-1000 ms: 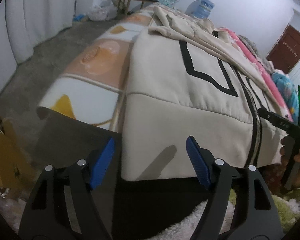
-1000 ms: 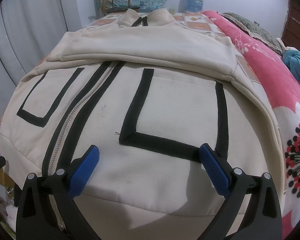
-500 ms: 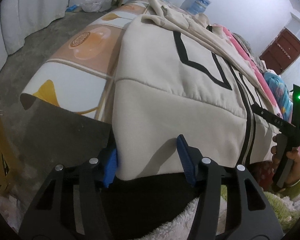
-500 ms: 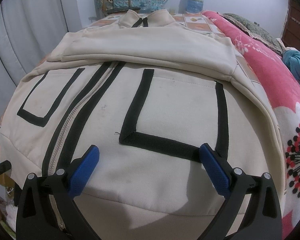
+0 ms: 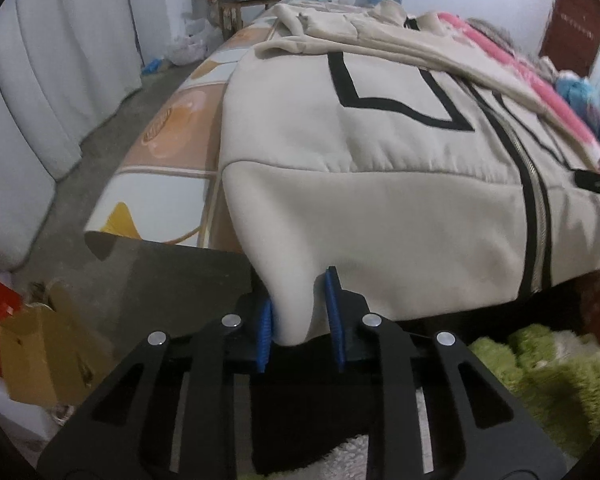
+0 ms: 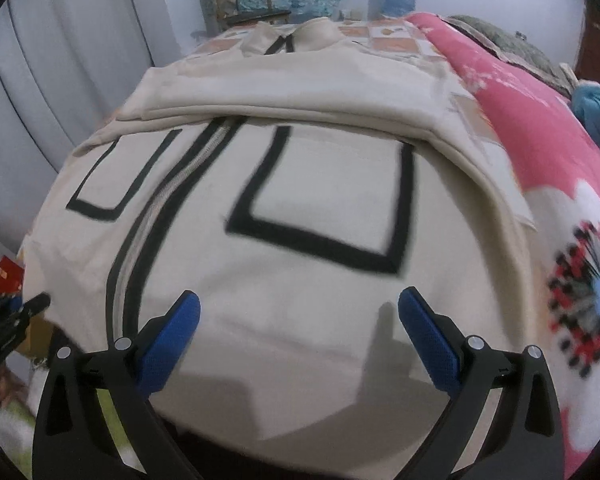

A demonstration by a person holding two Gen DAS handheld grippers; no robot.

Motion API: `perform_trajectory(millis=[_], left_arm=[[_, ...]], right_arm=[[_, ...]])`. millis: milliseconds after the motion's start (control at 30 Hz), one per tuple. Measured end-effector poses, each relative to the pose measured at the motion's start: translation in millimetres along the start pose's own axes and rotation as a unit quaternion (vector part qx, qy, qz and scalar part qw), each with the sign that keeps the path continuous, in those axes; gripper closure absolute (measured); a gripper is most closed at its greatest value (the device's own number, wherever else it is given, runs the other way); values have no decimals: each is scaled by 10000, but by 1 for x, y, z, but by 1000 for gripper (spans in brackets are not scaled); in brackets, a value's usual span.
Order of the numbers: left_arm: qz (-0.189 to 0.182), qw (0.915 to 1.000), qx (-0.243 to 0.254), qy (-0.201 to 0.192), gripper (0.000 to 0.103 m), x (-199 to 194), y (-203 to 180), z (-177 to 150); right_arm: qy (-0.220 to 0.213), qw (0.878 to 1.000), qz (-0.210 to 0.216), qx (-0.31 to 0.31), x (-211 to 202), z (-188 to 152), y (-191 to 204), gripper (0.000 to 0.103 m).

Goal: Fold large clothes
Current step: 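Grasp the hem edge with both tools and lift it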

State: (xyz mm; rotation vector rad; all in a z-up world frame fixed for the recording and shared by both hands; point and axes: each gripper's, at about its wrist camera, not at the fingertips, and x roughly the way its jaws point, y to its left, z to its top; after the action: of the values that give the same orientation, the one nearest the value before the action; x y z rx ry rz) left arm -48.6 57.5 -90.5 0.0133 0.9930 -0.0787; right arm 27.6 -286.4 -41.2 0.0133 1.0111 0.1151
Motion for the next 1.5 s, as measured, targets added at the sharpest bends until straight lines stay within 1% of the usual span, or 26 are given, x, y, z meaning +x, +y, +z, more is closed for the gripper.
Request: perform_trajectory(millis=[167,267,333,367,400,533,633,700,733,800,833,900,933,967,1000,1033,1133,1233,1300,1433,1500], left_arm=[[269,9991,313,-6,81,-2,-8,-1],[308,9988,371,6,81,-2,-9,0],[308,9988,388,30,81,-1,-8,0],[308,9987,394,34,81,-1,-9,0],[311,9987,405,40,81,0,-10,0],[315,9986,428,38,81,-1,-11,0],[296,9987,413,27,81,-1,-11,0],[274,9988,413,-10,81,-3,-10,-1],[263,9988,420,-25,81,-4,-10,-2],[236,9988,434,-47,81,-6,-10,-2],[207,9988,435,-53,82,-8,-9,-2],[-24,9993,352,-82,86,-15,-5,0],[-204,9993,278,-110,87,-20,-2,1],[-336,9991,224,-131,90,-23,1,3],[-495,9985,167,-163,94,-28,3,5],[-706,9972,115,-212,95,-35,6,8],[-1113,9931,22,-368,96,-50,9,14],[-1441,9883,-117,-481,97,-57,9,23],[-1636,9848,-237,-529,97,-58,9,28],[-2002,9767,-528,-566,98,-56,12,42],[-2126,9732,-657,-587,98,-54,15,49]], right_arm=[[245,9994,-52,238,-27,-30,-27,7],[427,9979,3,489,-40,-49,-44,7],[507,9966,-86,638,-43,-58,-54,10],[547,9960,-113,703,-42,-60,-58,13],[602,9947,-121,826,-41,-64,-63,14],[639,9914,-23,1141,-34,-72,-73,19],[702,9898,44,1236,-25,-75,-75,27],[793,9889,20,1253,-17,-78,-75,37],[830,9885,21,1261,-15,-79,-75,39],[871,9879,67,1281,-13,-82,-74,55],[870,9881,73,1268,-13,-83,-73,58],[844,9897,-38,1159,-16,-85,-70,79],[828,9907,-99,1079,-19,-86,-67,83],[794,9915,-97,1023,-22,-86,-65,90],[745,9921,-63,1005,-26,-85,-64,93],[707,9925,-41,995,-30,-84,-64,94],[519,9933,95,1033,-43,-81,-64,96],[296,9918,338,1198,-56,-75,-67,97],[106,9895,570,1321,-66,-69,-71,97],[-199,9845,878,1506,-78,-58,-79,97],[-309,9815,999,1603,-79,-52,-85,97]])
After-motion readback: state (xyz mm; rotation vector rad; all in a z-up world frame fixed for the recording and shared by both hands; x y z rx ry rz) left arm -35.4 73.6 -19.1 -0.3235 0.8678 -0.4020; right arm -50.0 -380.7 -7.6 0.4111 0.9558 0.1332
